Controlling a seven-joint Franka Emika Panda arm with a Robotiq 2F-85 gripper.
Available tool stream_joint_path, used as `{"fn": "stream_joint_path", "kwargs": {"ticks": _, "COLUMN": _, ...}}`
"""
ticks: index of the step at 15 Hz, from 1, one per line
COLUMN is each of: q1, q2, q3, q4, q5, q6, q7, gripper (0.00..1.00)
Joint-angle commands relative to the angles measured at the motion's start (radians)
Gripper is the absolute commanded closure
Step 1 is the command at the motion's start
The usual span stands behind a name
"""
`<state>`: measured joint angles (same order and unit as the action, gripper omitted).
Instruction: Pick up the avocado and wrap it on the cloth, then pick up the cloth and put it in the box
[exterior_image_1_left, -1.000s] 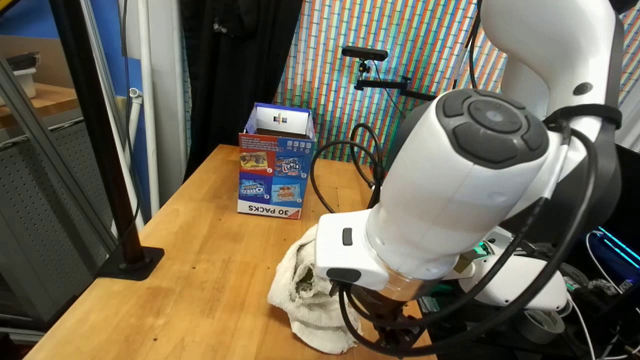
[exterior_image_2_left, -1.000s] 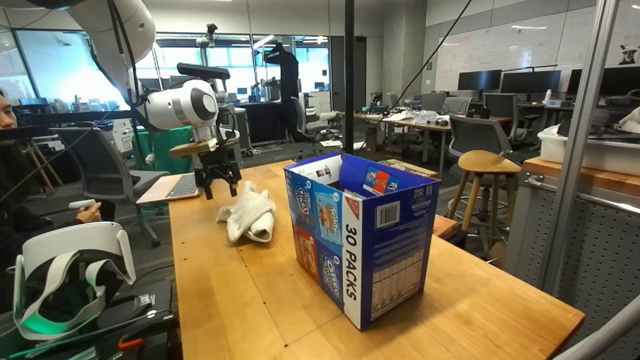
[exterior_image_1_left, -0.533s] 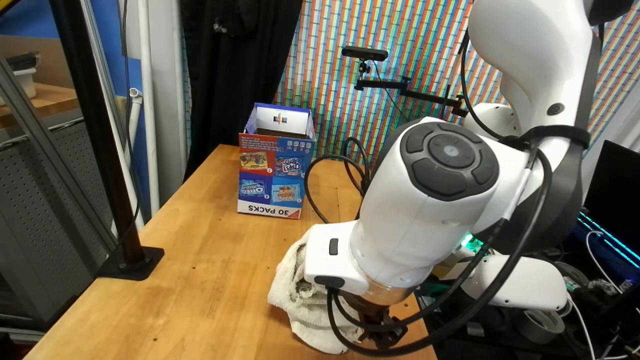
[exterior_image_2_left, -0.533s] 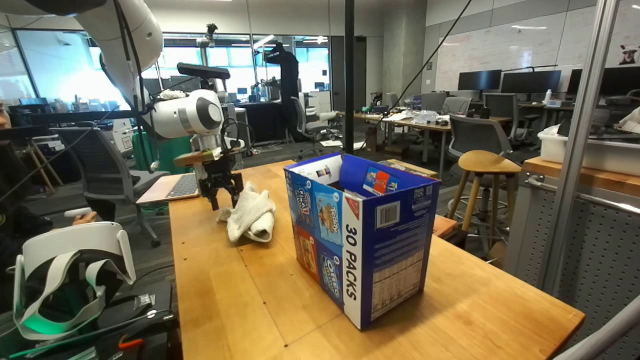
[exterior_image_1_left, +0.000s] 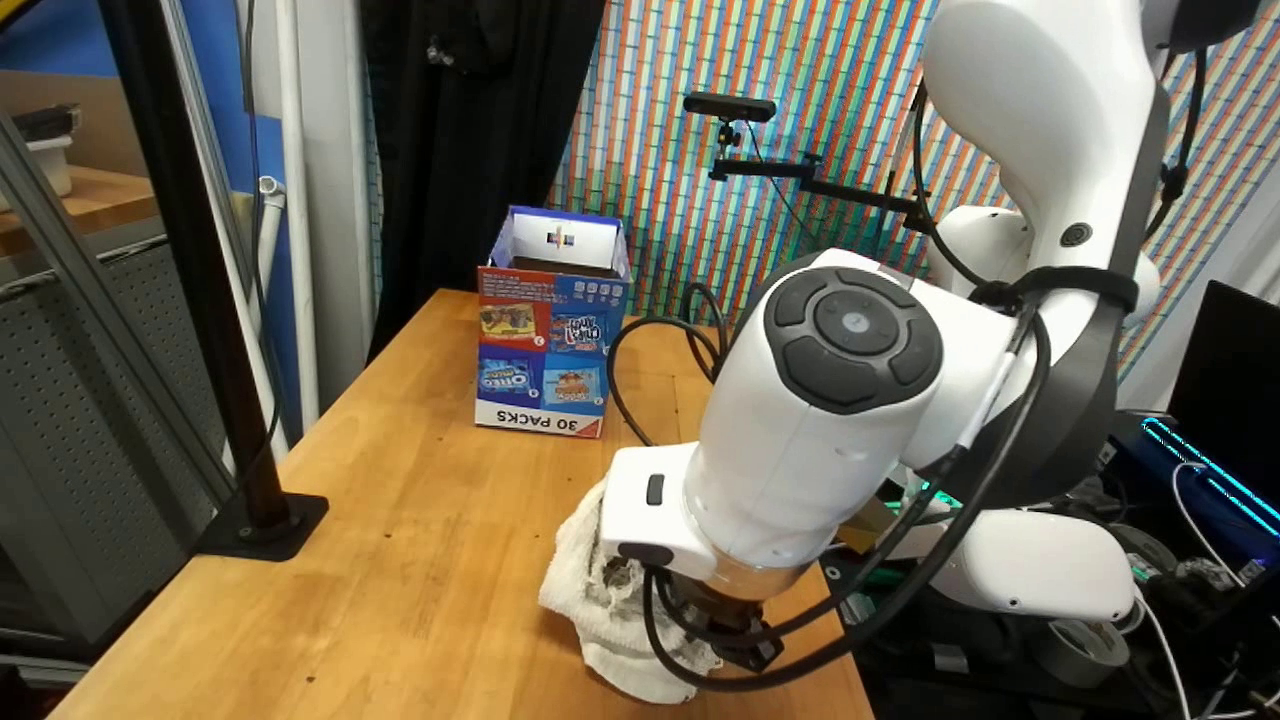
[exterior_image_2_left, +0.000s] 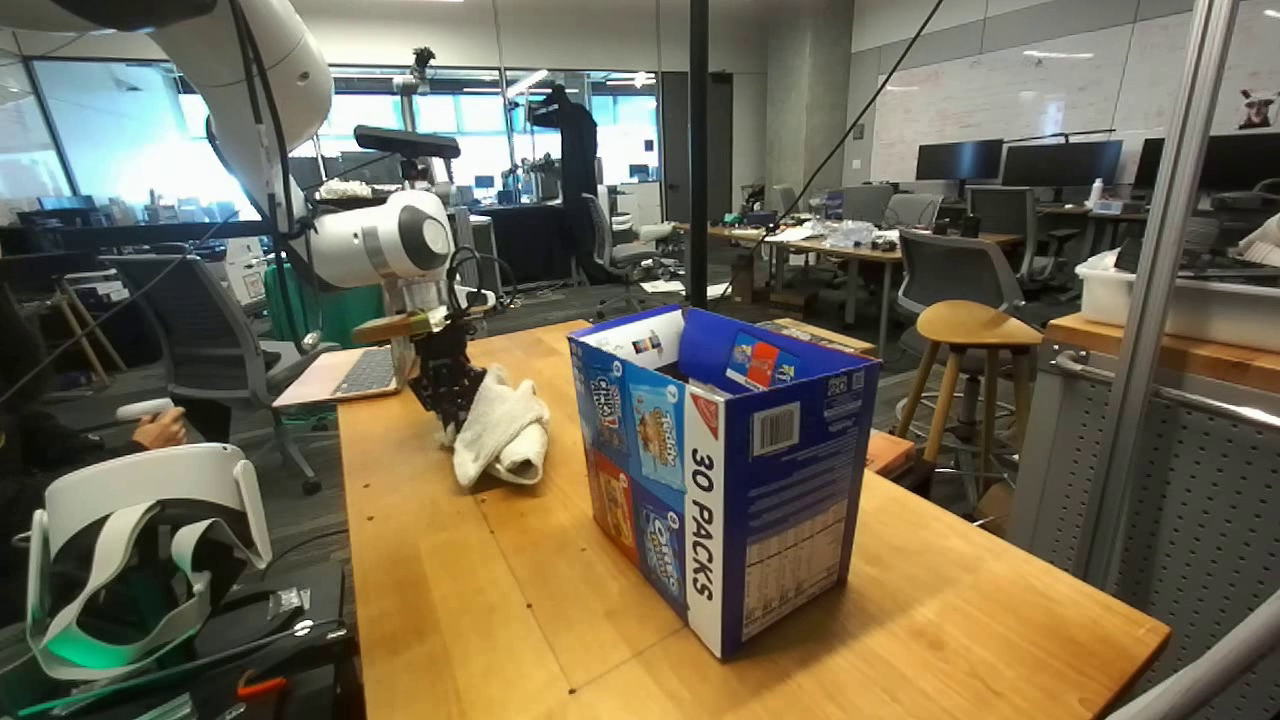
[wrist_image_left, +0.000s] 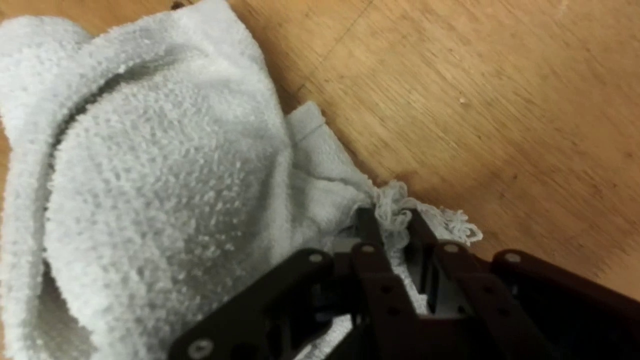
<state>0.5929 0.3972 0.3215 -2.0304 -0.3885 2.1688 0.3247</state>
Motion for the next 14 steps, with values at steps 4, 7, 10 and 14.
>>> {"fn": "stream_joint_path", "kwargs": {"ticks": 4, "q1": -0.016, "q2": -0.220, "q3": -0.016, "q4": -0.049, "q5": 0.004, "q6": -0.052, "q7": 0.034, "gripper": 0.95}}
{"fn": "stream_joint_path", "kwargs": {"ticks": 7, "q1": -0.047, "q2": -0.347, "q3": -0.015, "q4": -0.053, "q5": -0.022, "q6": -0.134, "q7": 0.062, "gripper": 0.94}}
{"fn": "stream_joint_path", "kwargs": {"ticks": 10, "q1": -0.094, "q2": -0.442, "q3": 0.008, "q4": -0.059, "q5": -0.026, "q6": -0.212, "q7": 0.057, "gripper": 0.96}}
{"fn": "stream_joint_path", "kwargs": {"ticks": 14, "q1": -0.146, "q2": -0.529, "q3": 0.029, "q4": -0.111, "q5": -0.012, "q6": -0.236, "q7": 0.046, "gripper": 0.95}}
